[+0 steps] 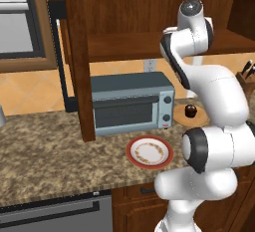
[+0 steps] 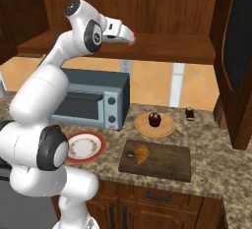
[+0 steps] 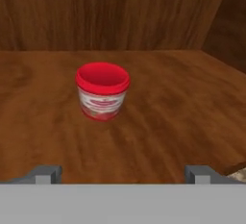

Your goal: From the different types of pastries on the counter, select a croissant and place it on the cutting board. Then retrieve a jar of jam from the cabinet and place it alongside the croissant on the cutting board.

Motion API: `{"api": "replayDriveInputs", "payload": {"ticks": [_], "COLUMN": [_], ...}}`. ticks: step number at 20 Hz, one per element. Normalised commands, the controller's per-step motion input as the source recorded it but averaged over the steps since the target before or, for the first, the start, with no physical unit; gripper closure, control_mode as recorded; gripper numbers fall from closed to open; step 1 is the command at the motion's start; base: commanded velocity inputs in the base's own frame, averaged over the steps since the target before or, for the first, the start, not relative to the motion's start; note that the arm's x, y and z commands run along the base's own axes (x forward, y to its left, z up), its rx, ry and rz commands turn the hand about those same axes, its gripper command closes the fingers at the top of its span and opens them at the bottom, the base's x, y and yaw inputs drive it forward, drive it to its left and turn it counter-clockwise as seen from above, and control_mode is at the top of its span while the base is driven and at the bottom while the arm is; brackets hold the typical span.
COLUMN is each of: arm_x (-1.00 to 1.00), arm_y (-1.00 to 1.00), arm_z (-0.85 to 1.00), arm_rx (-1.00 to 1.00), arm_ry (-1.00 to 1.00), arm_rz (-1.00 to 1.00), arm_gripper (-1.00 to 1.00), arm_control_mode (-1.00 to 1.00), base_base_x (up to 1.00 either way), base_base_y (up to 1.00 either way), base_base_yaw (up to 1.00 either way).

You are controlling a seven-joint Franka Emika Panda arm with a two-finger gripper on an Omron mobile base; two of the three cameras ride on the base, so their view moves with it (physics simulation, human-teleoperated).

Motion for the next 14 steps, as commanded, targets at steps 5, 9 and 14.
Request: {"api": "replayDriveInputs", "payload": {"ticks": [5, 9, 14], "arm_x": [0.49, 0.47, 0.56], "arm_y": [0.0, -0.04, 0.0], "arm_z": [0.0, 0.0, 0.0], "arm_rx": [0.01, 0.02, 0.02], "arm_ry": [0.0, 0.0, 0.01], "arm_rz": [-0.06, -0.06, -0.03], "arm_gripper": [-1.0, -1.0, -1.0], "arm_control_mode": [-1.0, -1.0, -1.0], "base_base_x": [0.0, 0.0, 0.0], "base_base_y": [0.0, 0.0, 0.0], "base_base_yaw": [0.0, 0.0, 0.0]}}
